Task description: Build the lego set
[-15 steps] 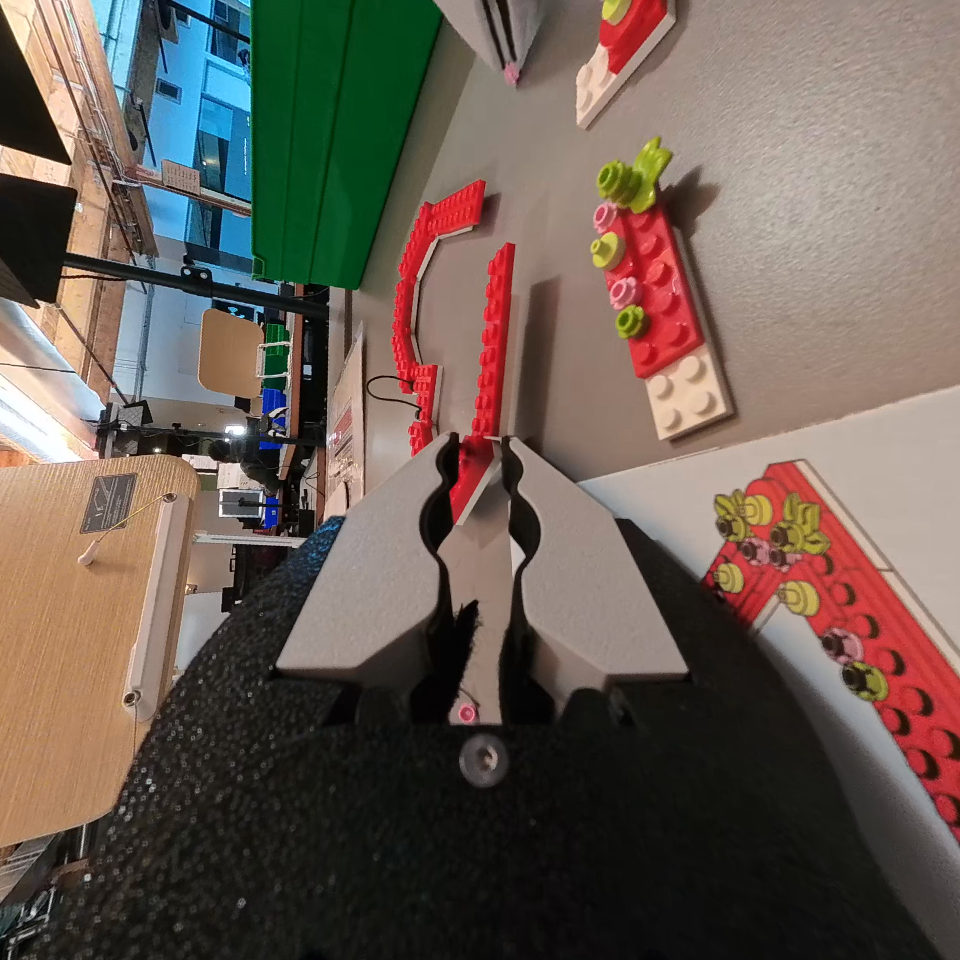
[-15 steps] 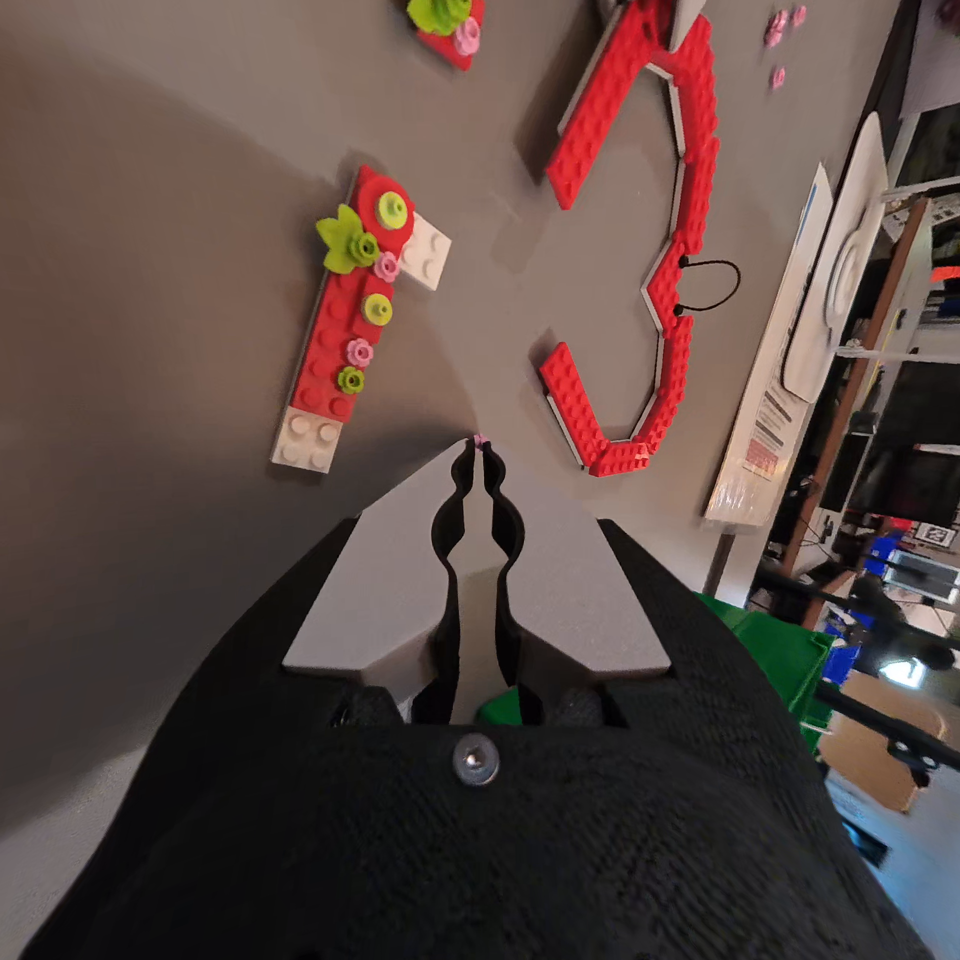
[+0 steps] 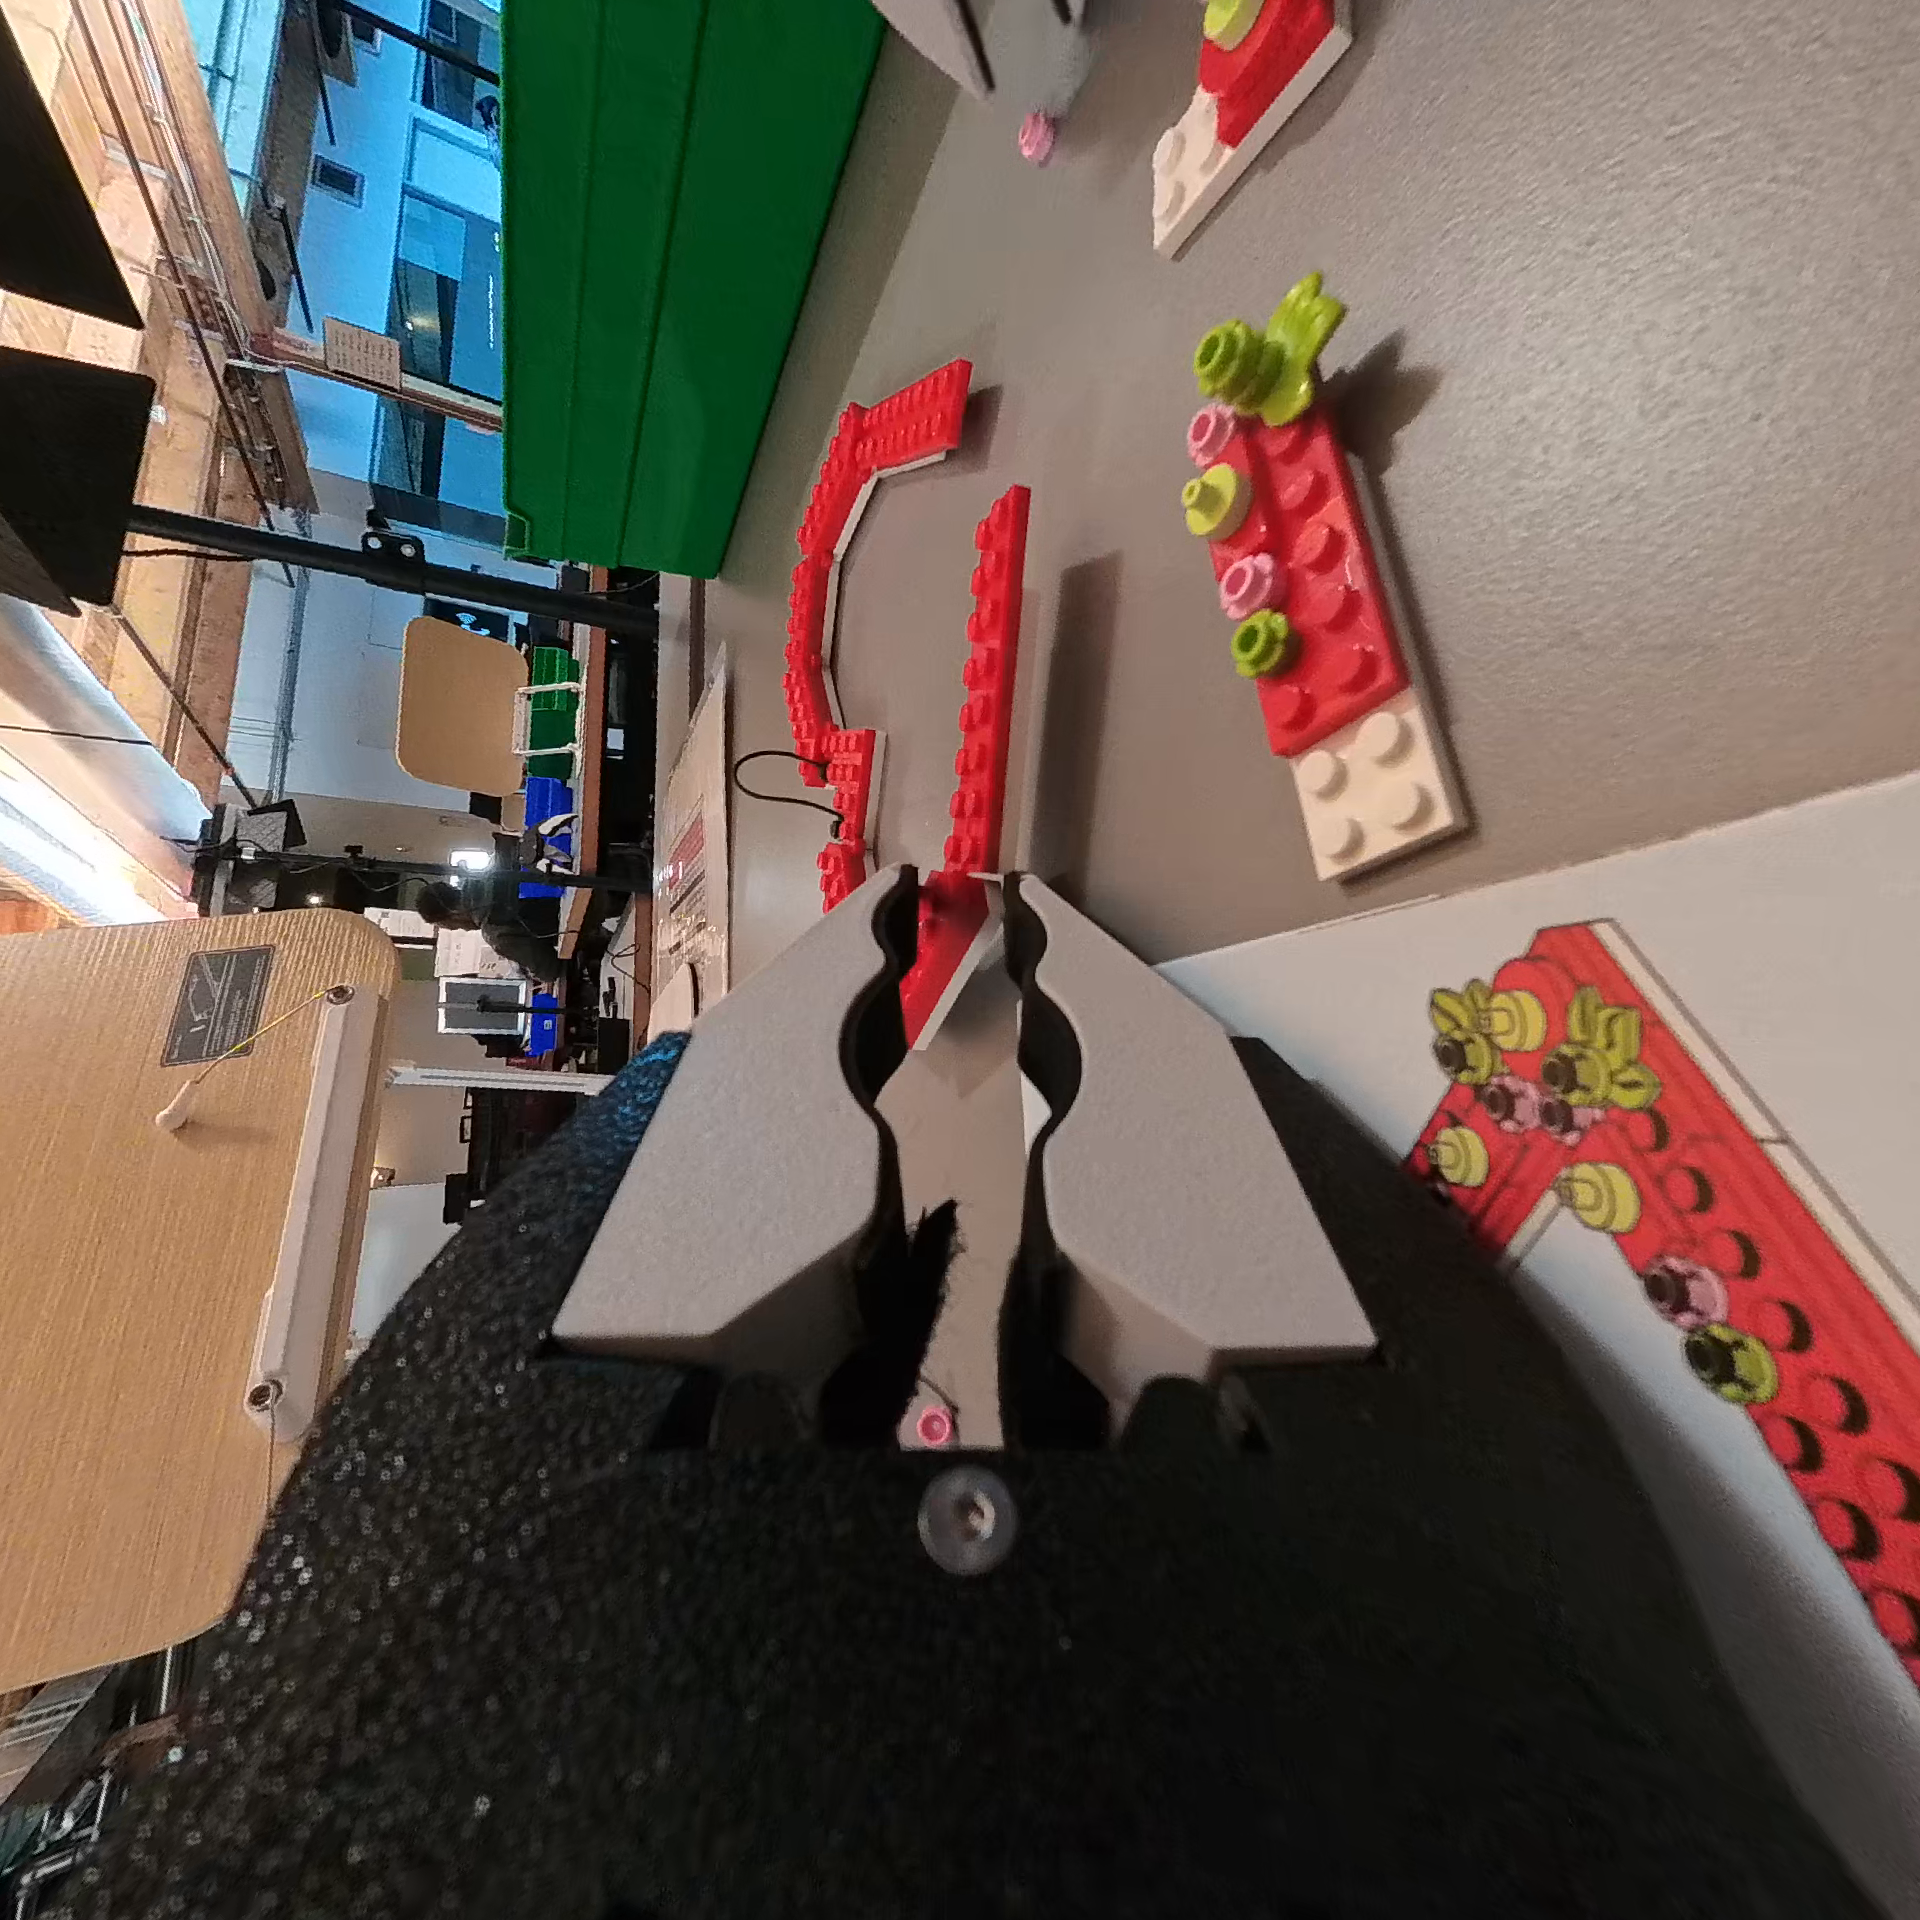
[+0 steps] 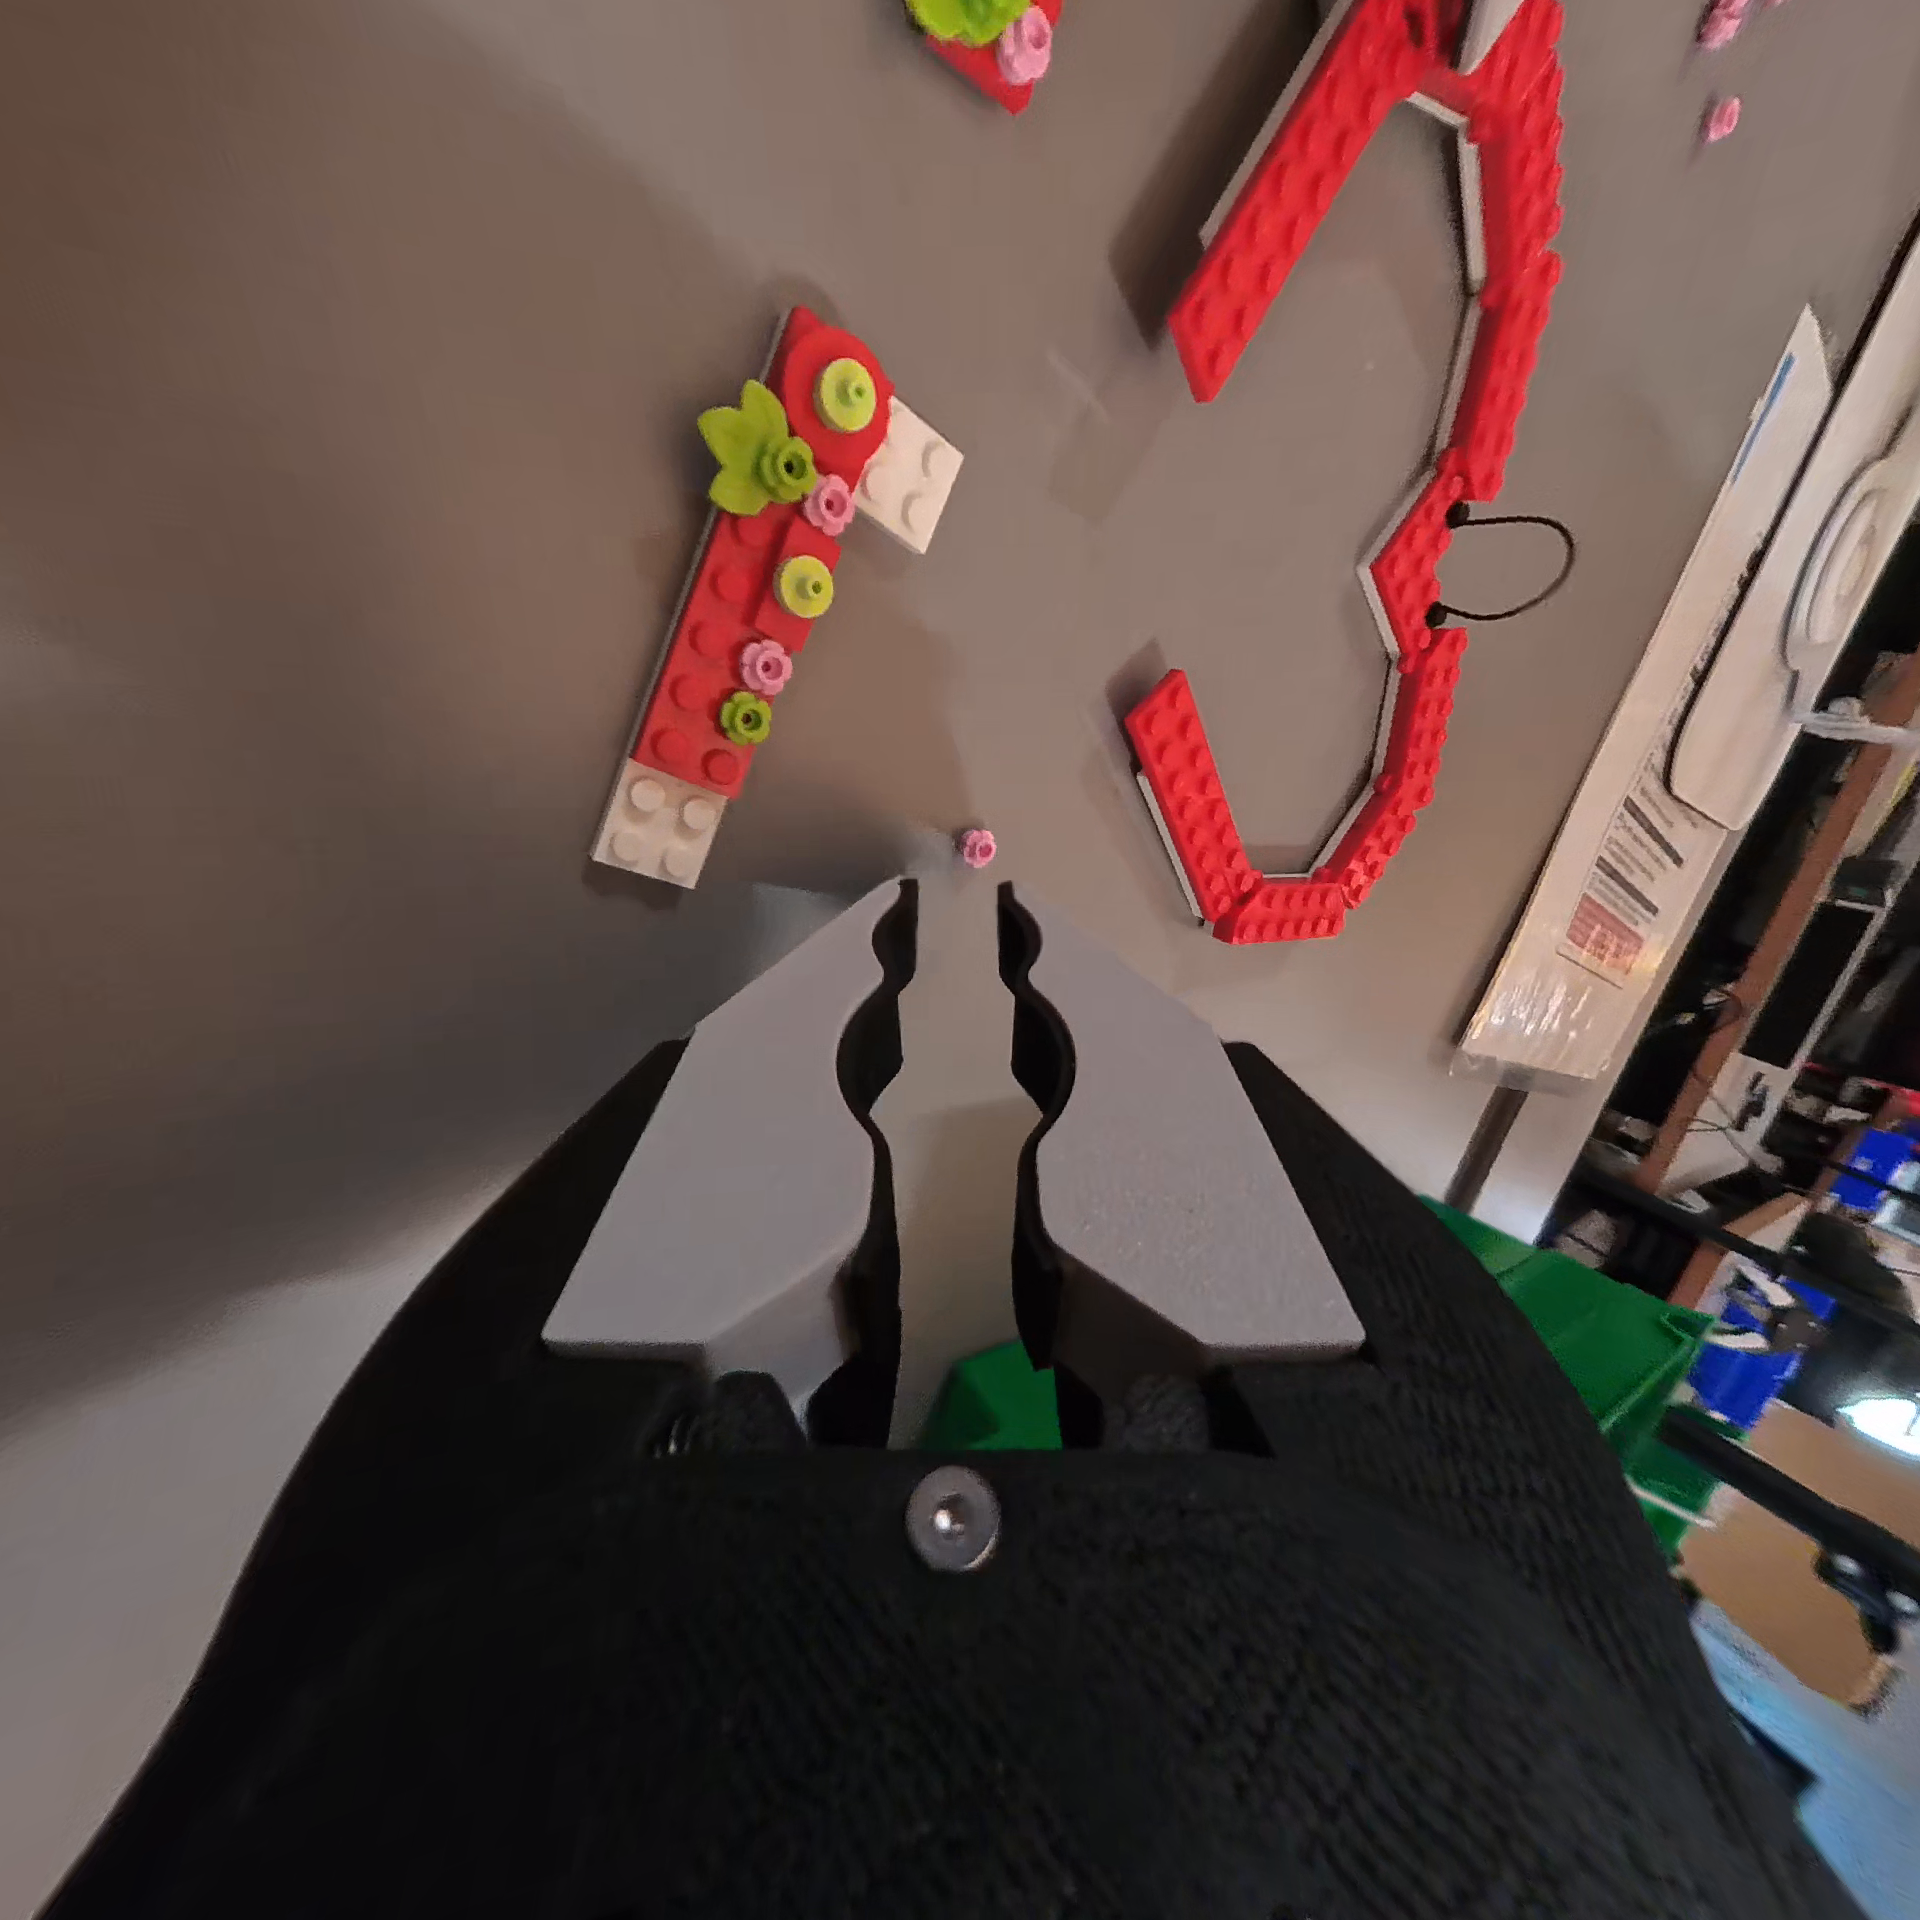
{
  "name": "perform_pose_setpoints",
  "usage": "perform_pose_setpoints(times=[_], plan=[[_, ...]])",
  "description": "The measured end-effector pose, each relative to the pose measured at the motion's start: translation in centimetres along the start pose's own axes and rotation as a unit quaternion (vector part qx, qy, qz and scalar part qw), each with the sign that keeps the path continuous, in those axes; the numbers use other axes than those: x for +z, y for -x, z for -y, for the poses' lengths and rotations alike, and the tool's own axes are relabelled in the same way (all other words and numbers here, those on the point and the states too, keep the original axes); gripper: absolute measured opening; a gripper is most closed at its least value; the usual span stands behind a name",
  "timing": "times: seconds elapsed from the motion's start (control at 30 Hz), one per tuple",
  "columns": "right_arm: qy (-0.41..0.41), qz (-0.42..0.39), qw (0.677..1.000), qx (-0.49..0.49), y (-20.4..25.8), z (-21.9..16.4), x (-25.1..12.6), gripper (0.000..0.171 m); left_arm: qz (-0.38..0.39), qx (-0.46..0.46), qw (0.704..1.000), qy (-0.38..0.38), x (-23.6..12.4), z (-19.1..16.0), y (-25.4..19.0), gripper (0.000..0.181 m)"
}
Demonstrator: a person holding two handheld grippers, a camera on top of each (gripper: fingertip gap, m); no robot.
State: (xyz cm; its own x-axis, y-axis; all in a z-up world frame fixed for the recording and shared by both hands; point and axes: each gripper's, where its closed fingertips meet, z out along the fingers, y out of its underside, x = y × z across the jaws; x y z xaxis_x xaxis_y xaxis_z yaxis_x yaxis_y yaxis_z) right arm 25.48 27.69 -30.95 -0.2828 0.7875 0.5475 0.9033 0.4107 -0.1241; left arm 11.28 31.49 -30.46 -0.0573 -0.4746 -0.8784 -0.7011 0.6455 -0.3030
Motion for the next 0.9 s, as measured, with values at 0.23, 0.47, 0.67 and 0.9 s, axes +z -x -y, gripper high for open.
perform_pose_setpoints(times=[0.23, 0.47, 0.67, 0.9], plan=[[-0.088, -0.068, 0.983, 0.143, -2.9, 1.1, -2.2, 0.013, -0.029, 0.001, 1.000, -0.001, 0.2, 0.1, 0.1, 0.014], [-0.216, -0.112, 0.928, 0.282, -4.2, 2.5, -3.6, 0.011, -0.081, -0.007, 0.997, -0.010, 0.5, -0.5, 1.7, 0.014], [-0.281, -0.157, 0.875, 0.361, -5.4, 2.5, -5.0, 0.011, -0.077, 0.014, 0.997, -0.028, 2.2, -0.9, 2.0, 0.014], [-0.313, -0.140, 0.857, 0.384, -4.9, 2.8, -4.3, 0.011, -0.051, 0.006, 0.998, -0.046, 3.5, -1.6, 3.0, 0.014]])
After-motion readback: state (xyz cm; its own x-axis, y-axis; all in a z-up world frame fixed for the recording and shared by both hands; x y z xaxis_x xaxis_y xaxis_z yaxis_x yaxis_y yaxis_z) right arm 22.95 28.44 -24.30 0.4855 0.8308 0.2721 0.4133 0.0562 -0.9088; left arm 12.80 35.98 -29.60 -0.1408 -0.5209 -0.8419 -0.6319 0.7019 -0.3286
